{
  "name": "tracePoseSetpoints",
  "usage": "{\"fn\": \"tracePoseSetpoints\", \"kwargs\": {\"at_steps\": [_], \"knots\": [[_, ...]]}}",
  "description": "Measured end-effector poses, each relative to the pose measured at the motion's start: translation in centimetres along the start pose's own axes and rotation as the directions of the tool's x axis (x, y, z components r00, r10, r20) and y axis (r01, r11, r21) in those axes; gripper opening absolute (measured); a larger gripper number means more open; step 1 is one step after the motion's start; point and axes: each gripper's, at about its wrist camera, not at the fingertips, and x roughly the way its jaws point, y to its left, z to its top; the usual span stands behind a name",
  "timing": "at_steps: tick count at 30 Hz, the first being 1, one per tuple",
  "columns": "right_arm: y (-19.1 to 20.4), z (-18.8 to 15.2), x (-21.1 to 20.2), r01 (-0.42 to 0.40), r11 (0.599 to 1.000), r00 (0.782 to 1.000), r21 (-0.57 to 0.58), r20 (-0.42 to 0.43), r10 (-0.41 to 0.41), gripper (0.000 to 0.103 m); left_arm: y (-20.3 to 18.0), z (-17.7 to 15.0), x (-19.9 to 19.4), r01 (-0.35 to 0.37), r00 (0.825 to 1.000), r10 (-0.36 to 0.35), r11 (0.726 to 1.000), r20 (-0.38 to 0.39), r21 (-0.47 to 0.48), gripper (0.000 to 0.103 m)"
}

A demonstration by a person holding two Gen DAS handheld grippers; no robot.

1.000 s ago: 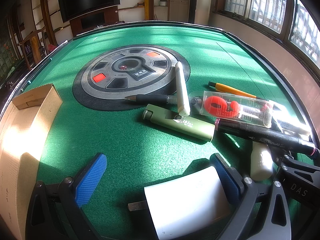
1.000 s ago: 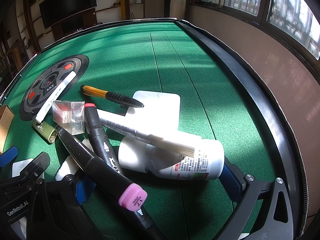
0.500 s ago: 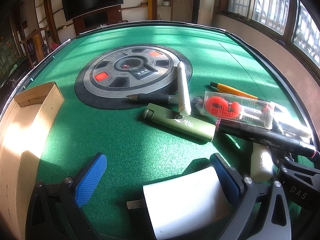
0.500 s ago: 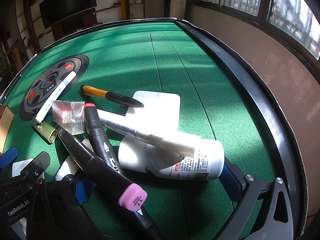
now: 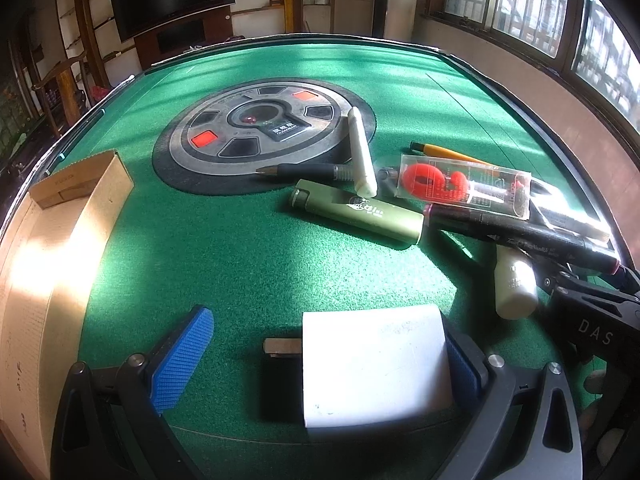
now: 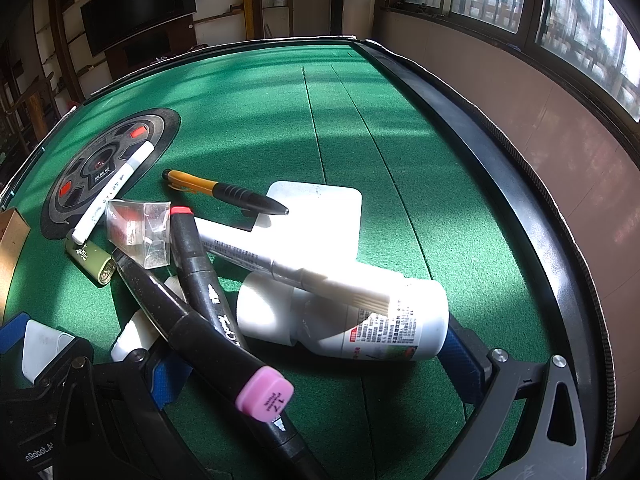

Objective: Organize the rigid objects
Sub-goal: 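Grasp the white charger block with the left gripper and lift it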

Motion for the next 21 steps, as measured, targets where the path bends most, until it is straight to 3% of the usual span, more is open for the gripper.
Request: {"fn": "tracePoseSetpoints", "kwargs": {"at_steps": [6, 13, 17, 19, 21], "knots": [[-0.1, 0.1, -0.2, -0.024, 0.999, 0.998, -0.031, -0.06, 0.022, 0.103, 0.0, 0.1, 0.0, 0.002, 1.0, -0.002, 1.0, -0.005, 0.001, 0.102], [0.0, 0.1, -0.1, -0.018, 0.999, 0.998, -0.034, -0.066, 0.016, 0.103, -0.2, -0.1, -0.2, -0.002, 1.0, 0.002, 0.999, -0.011, 0.036, 0.102], [-0.4, -0.1, -0.5, -0.026, 0.999, 0.997, -0.038, -0.08, 0.022, 0.103, 1.1, -0.3, -1.1, 0.079, 0.996, -0.08, 0.997, -0.042, -0.011, 0.1], [-1.0, -0.5, -1.9, -0.019, 0.999, 0.999, -0.028, -0.033, 0.018, 0.102, 2.6, -0.4, -3.3, 0.16, 0.987, -0.16, 0.985, -0.003, -0.063, 0.097], [-1.5, -0.8, -4.0, -0.003, 1.0, 0.999, -0.024, 0.041, 0.004, 0.102, 4.1, -0.3, -7.0, 0.165, 0.98, -0.157, 0.984, 0.119, -0.062, 0.097]]}}
